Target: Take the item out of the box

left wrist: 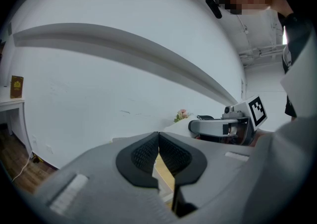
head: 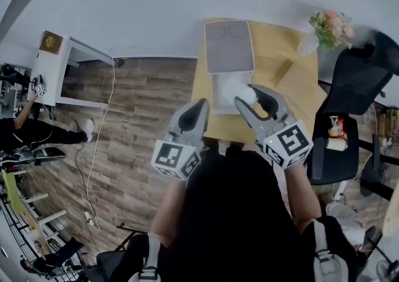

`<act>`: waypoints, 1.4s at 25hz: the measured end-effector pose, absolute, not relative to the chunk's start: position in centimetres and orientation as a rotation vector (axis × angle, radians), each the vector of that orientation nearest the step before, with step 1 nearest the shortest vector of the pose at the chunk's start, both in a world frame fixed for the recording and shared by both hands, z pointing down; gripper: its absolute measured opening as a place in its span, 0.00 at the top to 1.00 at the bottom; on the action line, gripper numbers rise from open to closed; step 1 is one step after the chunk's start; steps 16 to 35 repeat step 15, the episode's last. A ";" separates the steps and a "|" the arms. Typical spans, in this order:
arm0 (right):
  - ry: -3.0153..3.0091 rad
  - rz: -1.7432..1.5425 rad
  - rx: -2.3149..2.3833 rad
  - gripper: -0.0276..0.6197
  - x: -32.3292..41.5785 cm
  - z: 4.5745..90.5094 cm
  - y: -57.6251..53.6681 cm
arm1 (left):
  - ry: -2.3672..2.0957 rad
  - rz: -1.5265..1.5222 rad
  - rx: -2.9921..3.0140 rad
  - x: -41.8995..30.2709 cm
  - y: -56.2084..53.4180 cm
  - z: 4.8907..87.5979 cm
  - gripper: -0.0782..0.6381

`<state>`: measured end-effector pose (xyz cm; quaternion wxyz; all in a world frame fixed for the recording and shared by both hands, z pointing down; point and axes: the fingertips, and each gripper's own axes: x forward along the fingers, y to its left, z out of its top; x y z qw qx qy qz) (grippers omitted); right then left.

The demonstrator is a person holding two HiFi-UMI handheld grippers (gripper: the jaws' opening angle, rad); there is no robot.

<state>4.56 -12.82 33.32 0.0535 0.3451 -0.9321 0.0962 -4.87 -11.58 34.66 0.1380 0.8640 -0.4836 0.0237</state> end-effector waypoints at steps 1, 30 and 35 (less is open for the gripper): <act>-2.833 0.294 1.051 0.69 4.6 33.3 -12.8 | -1.397 0.069 2.500 -4.8 -11.6 34.7 0.88; -2.818 0.295 1.073 0.70 5.3 33.8 -13.5 | -1.388 0.074 2.506 -4.4 -12.4 34.8 0.88; -2.818 0.295 1.073 0.70 5.3 33.8 -13.5 | -1.388 0.074 2.506 -4.4 -12.4 34.8 0.88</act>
